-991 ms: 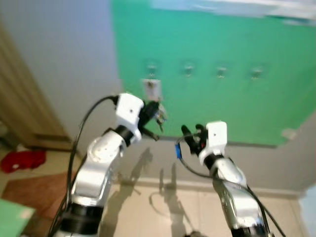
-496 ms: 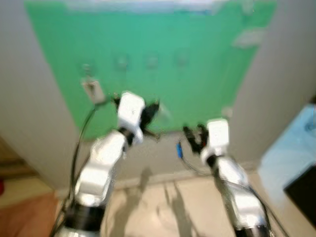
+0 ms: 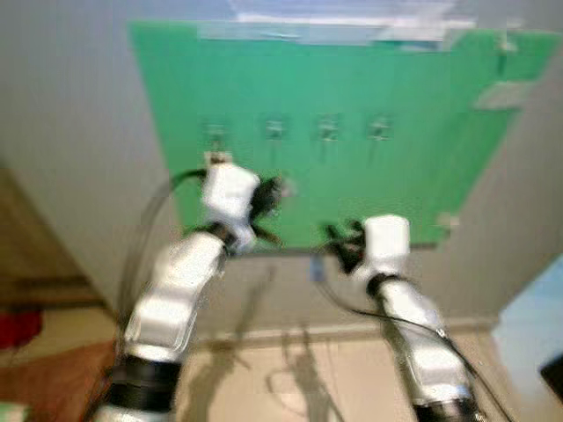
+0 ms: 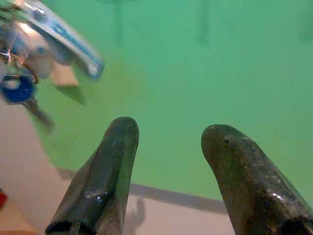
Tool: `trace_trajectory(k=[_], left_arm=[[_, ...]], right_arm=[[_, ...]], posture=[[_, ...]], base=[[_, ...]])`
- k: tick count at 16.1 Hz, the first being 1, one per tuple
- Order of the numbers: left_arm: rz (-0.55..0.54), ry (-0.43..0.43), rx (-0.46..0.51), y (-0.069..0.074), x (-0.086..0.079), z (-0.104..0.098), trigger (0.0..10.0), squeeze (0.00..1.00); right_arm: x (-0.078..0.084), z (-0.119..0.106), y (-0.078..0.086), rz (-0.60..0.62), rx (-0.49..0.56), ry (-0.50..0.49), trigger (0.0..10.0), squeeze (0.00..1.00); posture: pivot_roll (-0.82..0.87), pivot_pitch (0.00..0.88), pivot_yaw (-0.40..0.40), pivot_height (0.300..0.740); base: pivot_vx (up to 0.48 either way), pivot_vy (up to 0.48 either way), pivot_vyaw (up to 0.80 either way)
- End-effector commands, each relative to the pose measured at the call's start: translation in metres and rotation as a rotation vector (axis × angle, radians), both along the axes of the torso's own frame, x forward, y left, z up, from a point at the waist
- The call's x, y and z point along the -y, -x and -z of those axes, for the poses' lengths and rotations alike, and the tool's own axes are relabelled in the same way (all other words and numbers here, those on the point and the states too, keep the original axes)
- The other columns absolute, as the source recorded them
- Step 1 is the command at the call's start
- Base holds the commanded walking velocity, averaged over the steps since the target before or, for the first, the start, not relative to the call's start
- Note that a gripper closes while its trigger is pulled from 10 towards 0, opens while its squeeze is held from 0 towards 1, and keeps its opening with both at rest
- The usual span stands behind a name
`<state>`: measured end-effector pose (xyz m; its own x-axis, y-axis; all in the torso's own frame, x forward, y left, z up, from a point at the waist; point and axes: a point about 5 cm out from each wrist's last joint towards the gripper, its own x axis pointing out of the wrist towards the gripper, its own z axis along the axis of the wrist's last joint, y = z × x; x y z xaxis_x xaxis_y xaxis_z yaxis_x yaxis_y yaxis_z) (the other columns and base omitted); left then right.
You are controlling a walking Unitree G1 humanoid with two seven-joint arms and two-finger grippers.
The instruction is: Hang keys on a hook
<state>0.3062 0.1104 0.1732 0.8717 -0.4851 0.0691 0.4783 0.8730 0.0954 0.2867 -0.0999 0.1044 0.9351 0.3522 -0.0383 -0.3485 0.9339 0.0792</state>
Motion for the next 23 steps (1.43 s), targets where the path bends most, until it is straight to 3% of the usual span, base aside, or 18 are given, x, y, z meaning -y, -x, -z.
trace_trajectory(k=[1, 5, 10, 17, 23], left_arm=[[0.037, -0.008, 0.032, -0.0002, 0.0122, -0.0077, 0.0, 0.00], [0.036, -0.058, 0.037, -0.0016, 0.0155, -0.0073, 0.0, 0.00], [0.054, -0.053, 0.037, -0.0011, 0.0177, -0.0091, 0.0, 0.00], [0.068, -0.057, 0.038, -0.0012, 0.0193, -0.0099, 0.0, 0.00], [0.081, -0.072, 0.028, 0.0005, 0.0186, -0.0085, 0.0, 0.00]], right_arm=[[0.0097, 0.0018, 0.0001, 0.019, -0.005, 0.017, 10.0, 0.00], [0.0088, 0.0015, 0.0004, 0.021, 0.001, 0.013, 10.0, 0.00], [0.0089, 0.0024, 0.0017, 0.034, -0.006, 0.011, 10.0, 0.00], [0.0088, 0.0019, 0.0014, 0.040, -0.001, 0.010, 10.0, 0.00], [0.0059, 0.0014, 0.0013, 0.035, 0.005, 0.007, 10.0, 0.00]], posture=[[-0.08, 0.000, 0.032, 0.707], [-0.08, 0.000, 0.033, 0.707], [-0.09, 0.000, 0.047, 0.707], [-0.09, 0.000, 0.048, 0.650], [-0.08, 0.000, 0.054, 0.650]], base=[[0.304, 0.371, 0.00], [0.443, 0.074, 0.00], [0.000, 0.000, -0.20], [0.000, 0.000, -0.46], [0.000, 0.000, -0.08]])
